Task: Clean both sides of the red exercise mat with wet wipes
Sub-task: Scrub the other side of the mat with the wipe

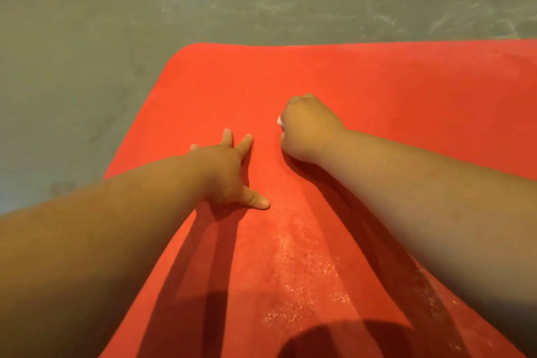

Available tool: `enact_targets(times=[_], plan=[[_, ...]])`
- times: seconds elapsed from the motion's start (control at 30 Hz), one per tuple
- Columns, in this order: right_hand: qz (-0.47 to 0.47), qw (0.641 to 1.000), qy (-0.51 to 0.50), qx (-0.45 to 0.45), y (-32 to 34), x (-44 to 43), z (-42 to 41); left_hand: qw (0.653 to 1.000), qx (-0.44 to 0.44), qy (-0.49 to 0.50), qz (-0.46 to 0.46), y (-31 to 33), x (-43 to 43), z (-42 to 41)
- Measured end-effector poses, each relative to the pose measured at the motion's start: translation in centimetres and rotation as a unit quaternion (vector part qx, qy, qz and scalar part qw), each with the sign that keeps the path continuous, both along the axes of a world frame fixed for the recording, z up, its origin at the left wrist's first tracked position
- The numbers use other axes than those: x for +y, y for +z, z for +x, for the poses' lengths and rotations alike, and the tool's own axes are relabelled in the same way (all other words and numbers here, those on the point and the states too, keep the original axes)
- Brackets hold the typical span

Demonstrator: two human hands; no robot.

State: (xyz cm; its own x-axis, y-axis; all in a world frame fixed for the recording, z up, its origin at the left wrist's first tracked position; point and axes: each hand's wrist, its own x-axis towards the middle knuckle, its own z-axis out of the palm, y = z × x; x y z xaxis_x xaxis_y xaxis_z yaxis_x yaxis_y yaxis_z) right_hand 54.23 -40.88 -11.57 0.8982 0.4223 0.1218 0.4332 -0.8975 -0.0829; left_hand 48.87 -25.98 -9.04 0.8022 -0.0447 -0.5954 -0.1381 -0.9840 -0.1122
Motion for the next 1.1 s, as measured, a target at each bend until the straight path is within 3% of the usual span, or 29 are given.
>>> enact_targets(times=[0.13, 0.3, 0.37, 0.47, 0.53, 0.6, 0.7, 0.77, 0.83, 1.0, 1.1], plan=[[0.028, 0.999, 0.033, 0.026, -1.1, -1.7, 0.6, 1.000, -0.011, 0.010, -0.009, -0.3, 0.1, 0.4], [0.090, 0.968, -0.234, 0.018, -1.5, -7.5, 4.2, 1.000, -0.011, 0.008, -0.014, -0.3, 0.0, 0.6], [0.114, 0.973, -0.201, 0.014, -1.6, -5.1, 2.4, 1.000, -0.008, 0.010, -0.019, -0.4, 0.1, 0.7], [0.158, 0.986, -0.031, 0.045, -2.1, 0.1, -2.8, 1.000, -0.012, 0.002, -0.016, -0.6, 0.2, 0.9], [0.126, 0.987, 0.075, 0.065, -2.2, 0.6, -3.9, 1.000, -0.013, 0.000, -0.015, -0.7, 0.2, 0.9], [0.100, 0.993, 0.036, 0.060, -2.0, -1.6, -1.4, 1.000, -0.015, -0.001, -0.013, -0.6, 0.2, 0.8], [0.076, 0.983, -0.164, 0.024, -2.0, -7.1, 2.8, 1.000, -0.017, -0.001, -0.009, -0.6, 0.1, 0.9], [0.068, 0.974, -0.214, 0.023, -1.8, -8.0, 3.3, 1.000, -0.020, -0.001, -0.007, -0.6, 0.2, 1.0], [0.093, 0.981, -0.164, 0.041, -1.3, -5.5, 1.1, 1.000, -0.019, 0.000, -0.007, -0.6, 0.1, 1.0], [0.123, 0.982, 0.089, 0.112, -0.4, 1.0, -6.4, 1.000, -0.019, -0.004, -0.001, -0.5, 0.2, 1.0], [0.105, 0.989, 0.010, 0.107, -0.8, -2.7, -2.7, 1.000, -0.023, -0.003, 0.000, -0.5, -0.1, 0.9]])
